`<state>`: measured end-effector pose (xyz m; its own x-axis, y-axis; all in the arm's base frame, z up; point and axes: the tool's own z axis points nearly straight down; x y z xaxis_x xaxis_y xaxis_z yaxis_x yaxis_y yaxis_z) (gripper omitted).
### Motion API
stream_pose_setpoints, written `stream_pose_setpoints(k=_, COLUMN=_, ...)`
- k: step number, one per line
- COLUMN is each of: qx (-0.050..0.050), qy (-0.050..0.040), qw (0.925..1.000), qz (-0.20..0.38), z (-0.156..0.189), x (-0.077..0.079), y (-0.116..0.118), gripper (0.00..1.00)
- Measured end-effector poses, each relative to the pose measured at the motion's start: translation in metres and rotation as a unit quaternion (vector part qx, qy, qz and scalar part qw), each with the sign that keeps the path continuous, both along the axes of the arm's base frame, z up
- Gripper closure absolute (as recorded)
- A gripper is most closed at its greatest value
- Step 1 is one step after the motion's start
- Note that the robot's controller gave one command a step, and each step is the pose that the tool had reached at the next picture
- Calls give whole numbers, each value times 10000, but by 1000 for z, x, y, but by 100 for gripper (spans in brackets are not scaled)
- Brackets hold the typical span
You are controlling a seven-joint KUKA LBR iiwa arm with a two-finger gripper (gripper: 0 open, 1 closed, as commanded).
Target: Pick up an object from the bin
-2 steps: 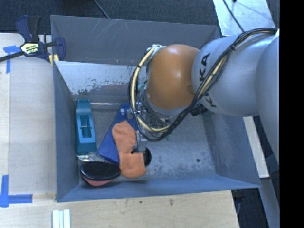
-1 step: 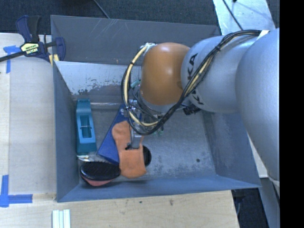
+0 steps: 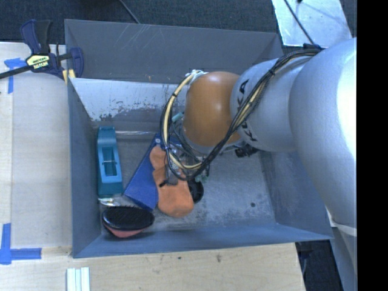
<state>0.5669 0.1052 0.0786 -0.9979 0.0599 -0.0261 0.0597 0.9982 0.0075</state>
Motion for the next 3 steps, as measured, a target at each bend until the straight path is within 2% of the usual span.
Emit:
stream_pose_setpoints(k=1, qx=0, qy=0, qw=10000, qz=-2, z=0, x=0, y=0, gripper=100)
stream_pose_setpoints(k=2, qx=-30, qy=123, qw=9999, qz=-38, z=34, x=-10, y=8, gripper=100)
stream_pose_setpoints(k=3, qx=-33, qy=124, qw=9996, qz=235, z=153, x=-5, y=-20, gripper=100)
